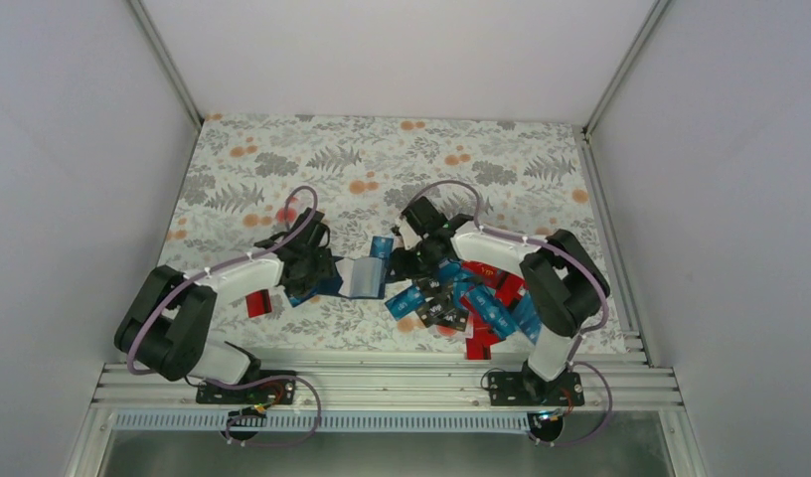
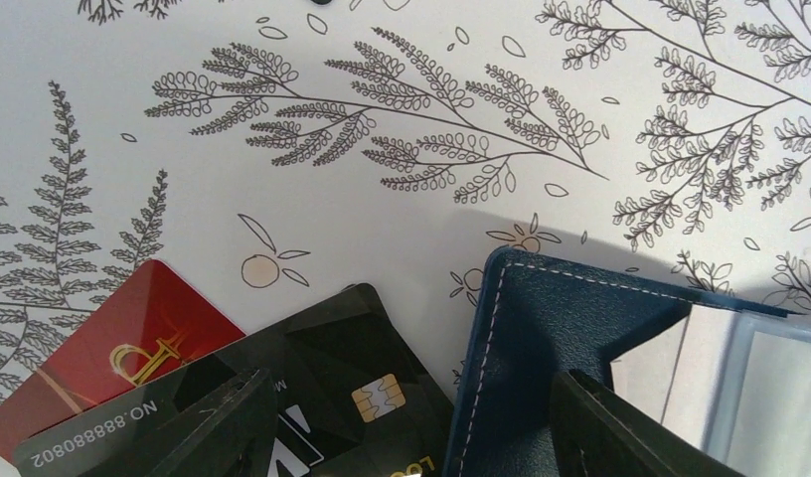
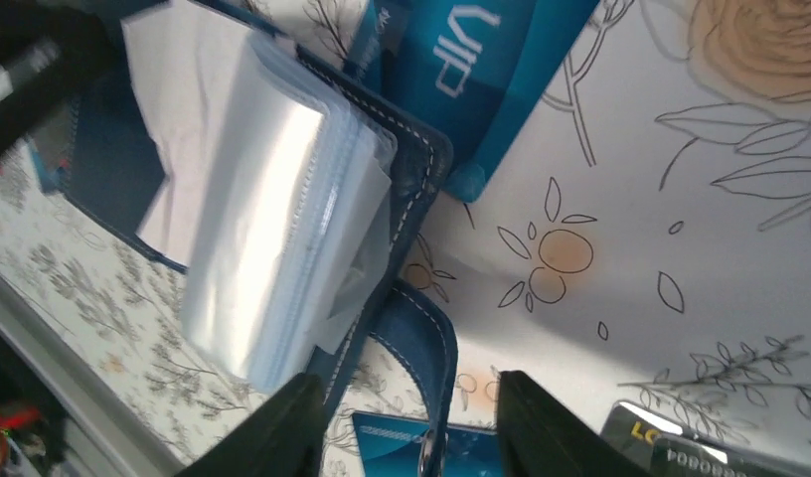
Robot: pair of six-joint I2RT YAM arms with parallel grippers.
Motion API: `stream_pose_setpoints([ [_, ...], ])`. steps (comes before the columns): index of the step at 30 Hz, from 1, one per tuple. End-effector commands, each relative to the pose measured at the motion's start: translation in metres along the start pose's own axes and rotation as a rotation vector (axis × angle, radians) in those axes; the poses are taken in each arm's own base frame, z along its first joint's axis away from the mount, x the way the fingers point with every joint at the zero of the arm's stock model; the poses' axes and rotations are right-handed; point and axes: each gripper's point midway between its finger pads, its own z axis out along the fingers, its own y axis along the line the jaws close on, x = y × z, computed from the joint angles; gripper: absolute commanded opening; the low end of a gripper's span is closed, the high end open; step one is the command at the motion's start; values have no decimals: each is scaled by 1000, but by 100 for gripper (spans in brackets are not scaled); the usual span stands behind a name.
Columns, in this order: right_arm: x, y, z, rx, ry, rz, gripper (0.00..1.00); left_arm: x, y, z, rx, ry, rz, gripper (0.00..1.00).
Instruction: Put the credit cards into the card holder
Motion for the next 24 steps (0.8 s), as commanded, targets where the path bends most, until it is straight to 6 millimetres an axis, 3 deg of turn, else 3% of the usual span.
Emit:
stream_pose_setpoints([
  [1,-14,18,-34,-10,-57,-27,49,24,-1,4,40,78,20,68],
  [7,-23,49,-55,-123,-77,-33,67,22,-7,-3,71,60,20,65],
  [12,-24,71,-55,-252,-70,-19,69,23,-11,-5,85,57,31,64],
  [15,-25,80,-43,-310,-46,1,68,24,-12,-5,85,56,31,64],
  [24,-26,73,-7,-340,23,76,64,26,-15,-5,97,56,38,57],
])
